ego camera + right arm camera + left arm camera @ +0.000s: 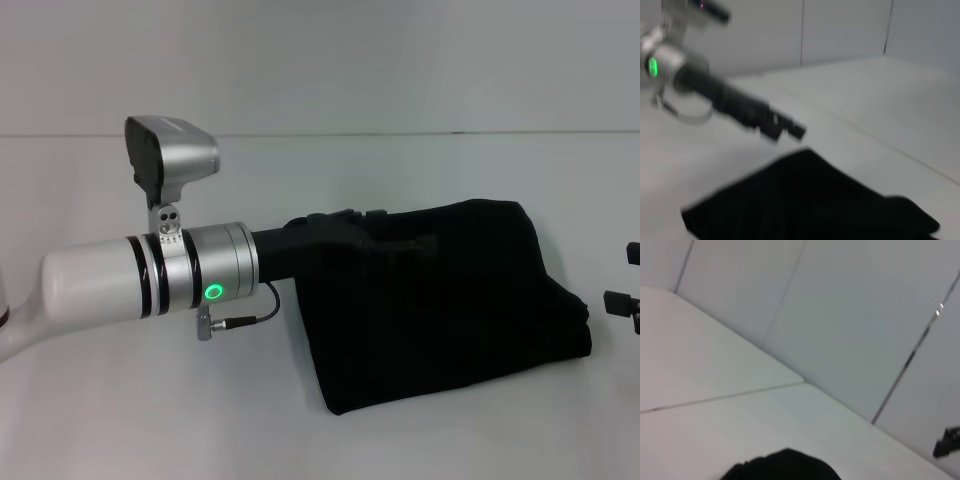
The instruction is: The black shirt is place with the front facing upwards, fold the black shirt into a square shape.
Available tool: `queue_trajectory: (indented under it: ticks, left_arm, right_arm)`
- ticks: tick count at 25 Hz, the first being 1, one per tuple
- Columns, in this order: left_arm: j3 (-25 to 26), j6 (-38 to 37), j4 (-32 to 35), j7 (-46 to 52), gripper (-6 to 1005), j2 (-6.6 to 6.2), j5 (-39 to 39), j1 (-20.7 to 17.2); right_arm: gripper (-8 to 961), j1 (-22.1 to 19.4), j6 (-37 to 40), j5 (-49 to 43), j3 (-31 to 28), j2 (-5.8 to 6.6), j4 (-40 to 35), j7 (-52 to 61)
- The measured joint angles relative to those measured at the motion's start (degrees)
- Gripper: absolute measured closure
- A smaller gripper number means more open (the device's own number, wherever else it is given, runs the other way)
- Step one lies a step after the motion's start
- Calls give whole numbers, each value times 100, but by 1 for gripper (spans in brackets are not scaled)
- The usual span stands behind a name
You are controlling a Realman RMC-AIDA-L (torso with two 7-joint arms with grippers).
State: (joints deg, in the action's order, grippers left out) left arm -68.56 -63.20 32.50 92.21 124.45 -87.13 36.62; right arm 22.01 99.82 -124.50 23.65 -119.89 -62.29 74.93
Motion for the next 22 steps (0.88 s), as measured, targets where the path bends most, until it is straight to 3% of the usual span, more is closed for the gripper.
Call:
queue_trajectory:
  ticks: [9,22]
  left_arm:
    - [24,222,-51,-8,66,0,413,-46]
    - [89,196,-136,-185,67,0,456,-167]
  right_arm:
    - [267,-106,-210,-523,1074,-65,-1028,331]
    - [269,-116,-235,-709,2060,-16,-1370,1232]
